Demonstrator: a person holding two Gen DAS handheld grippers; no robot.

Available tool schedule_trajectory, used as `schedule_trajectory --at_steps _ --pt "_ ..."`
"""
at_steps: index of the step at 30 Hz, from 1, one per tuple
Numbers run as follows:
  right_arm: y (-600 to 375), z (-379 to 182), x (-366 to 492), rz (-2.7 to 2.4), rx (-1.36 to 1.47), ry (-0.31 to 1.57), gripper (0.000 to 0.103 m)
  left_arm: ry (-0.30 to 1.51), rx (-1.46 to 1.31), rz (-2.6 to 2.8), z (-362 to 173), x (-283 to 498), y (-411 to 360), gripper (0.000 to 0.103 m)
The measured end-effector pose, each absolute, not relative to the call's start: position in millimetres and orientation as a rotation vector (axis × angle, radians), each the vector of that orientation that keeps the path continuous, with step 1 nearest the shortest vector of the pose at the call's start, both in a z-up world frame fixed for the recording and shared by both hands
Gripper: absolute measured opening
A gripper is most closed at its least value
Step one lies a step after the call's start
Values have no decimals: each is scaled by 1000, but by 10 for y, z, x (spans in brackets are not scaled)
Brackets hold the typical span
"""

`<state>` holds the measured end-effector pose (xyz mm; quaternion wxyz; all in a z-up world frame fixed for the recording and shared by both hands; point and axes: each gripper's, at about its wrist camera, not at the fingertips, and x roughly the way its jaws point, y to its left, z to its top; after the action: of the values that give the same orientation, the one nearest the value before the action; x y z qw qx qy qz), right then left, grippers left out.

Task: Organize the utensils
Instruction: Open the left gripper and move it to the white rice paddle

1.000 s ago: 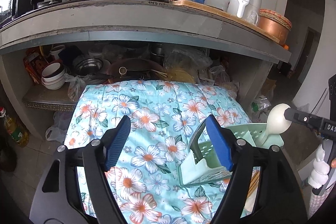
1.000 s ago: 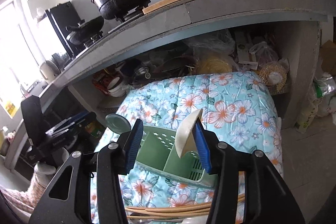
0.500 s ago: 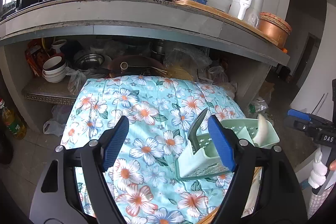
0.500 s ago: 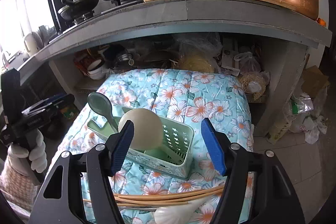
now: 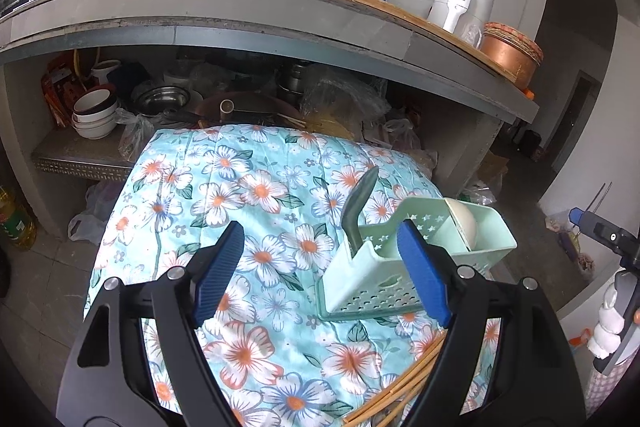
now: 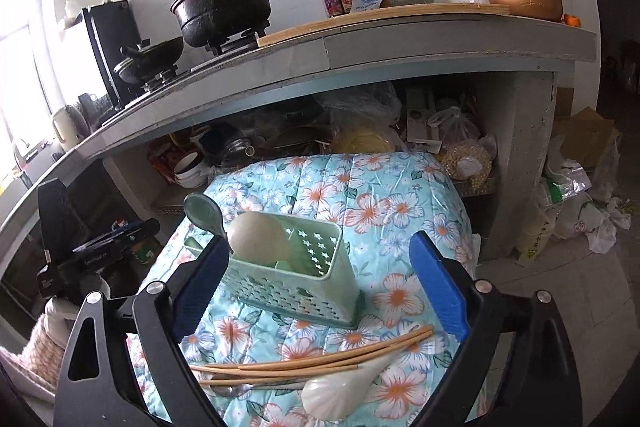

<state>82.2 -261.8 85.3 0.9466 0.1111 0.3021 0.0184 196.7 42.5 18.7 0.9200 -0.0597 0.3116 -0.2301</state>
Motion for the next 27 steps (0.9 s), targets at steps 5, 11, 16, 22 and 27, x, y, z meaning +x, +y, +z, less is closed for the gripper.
schedule_trajectory --at_steps 5,11,16,22,27 --pt "-2534 475 693 29 245 725 96 677 -80 -540 22 1822 337 82" --pt "-2476 -51 508 21 308 853 96 704 -48 -615 -167 1597 225 83" --pt "-2439 -381 407 2 328 944 96 731 -30 -685 -317 1398 143 83" --pt "-2463 -621 288 -36 314 980 96 759 -27 -737 -492 1135 -5 83" --pt "-2635 -806 187 -96 334 970 96 810 -26 -832 -679 928 -280 82"
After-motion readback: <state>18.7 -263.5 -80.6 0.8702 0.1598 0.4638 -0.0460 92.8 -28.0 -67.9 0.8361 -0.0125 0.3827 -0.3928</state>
